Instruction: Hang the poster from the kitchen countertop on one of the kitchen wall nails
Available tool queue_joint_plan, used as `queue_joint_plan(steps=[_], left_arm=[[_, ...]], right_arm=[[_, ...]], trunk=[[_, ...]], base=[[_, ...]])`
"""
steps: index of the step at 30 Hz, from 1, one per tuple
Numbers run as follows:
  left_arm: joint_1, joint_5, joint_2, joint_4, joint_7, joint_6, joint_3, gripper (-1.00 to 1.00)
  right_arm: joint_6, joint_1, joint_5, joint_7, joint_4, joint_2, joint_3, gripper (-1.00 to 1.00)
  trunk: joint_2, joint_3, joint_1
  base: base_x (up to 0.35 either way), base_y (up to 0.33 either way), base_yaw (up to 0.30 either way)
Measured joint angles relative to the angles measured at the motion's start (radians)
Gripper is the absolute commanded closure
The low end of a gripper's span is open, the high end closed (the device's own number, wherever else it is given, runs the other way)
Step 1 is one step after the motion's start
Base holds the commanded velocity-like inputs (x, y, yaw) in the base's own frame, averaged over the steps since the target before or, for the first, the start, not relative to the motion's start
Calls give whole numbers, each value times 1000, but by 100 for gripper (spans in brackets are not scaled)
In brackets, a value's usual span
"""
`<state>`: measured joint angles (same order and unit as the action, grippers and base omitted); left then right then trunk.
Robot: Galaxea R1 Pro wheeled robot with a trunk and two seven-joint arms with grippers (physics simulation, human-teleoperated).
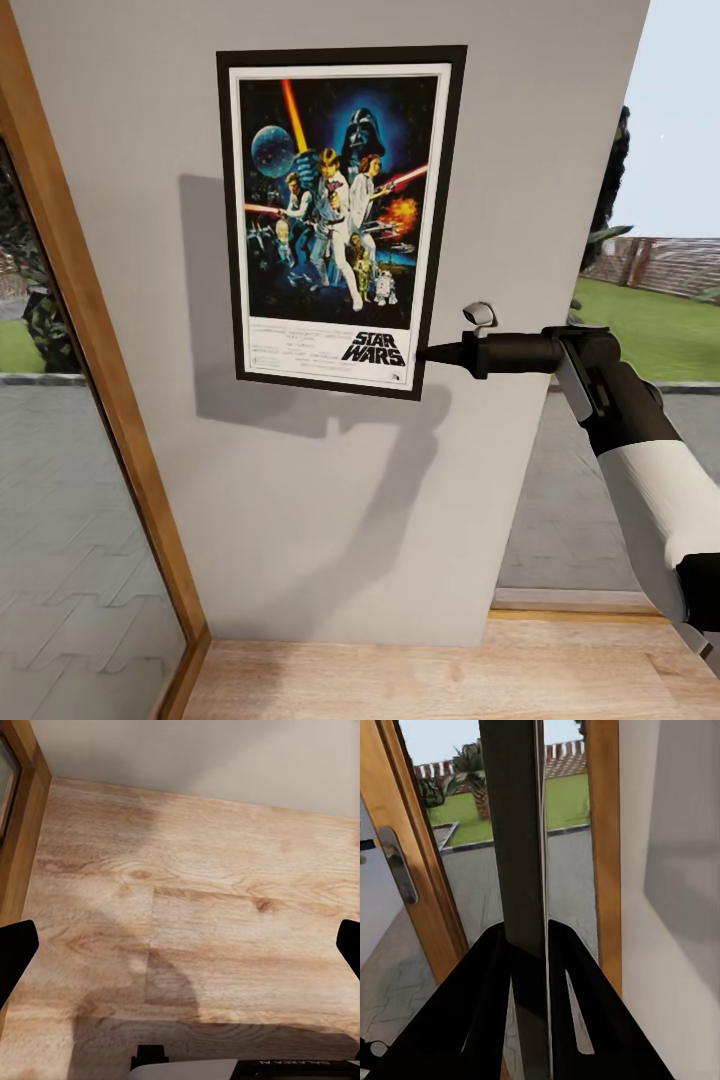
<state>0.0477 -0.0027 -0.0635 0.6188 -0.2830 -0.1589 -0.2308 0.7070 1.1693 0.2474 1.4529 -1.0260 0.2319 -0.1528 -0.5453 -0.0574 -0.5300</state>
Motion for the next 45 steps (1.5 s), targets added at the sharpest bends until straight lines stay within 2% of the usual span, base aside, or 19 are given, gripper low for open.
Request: queue_joint_plan(steps=[8,27,45], left_arm=[[0,0,0,0,0,0,0,-100],[0,0,0,1,0,0,-1,-100],[0,0,0,2,0,0,-2,-100]], right_arm=[[0,0,0,0,-1,1,1,100],[0,0,0,0,-1,1,1,100],[0,0,0,0,-1,1,1,100]], trunk=[[0,0,0],[0,0,0],[0,0,0]], base=[[12,0,0],[140,0,0],[3,0,0]])
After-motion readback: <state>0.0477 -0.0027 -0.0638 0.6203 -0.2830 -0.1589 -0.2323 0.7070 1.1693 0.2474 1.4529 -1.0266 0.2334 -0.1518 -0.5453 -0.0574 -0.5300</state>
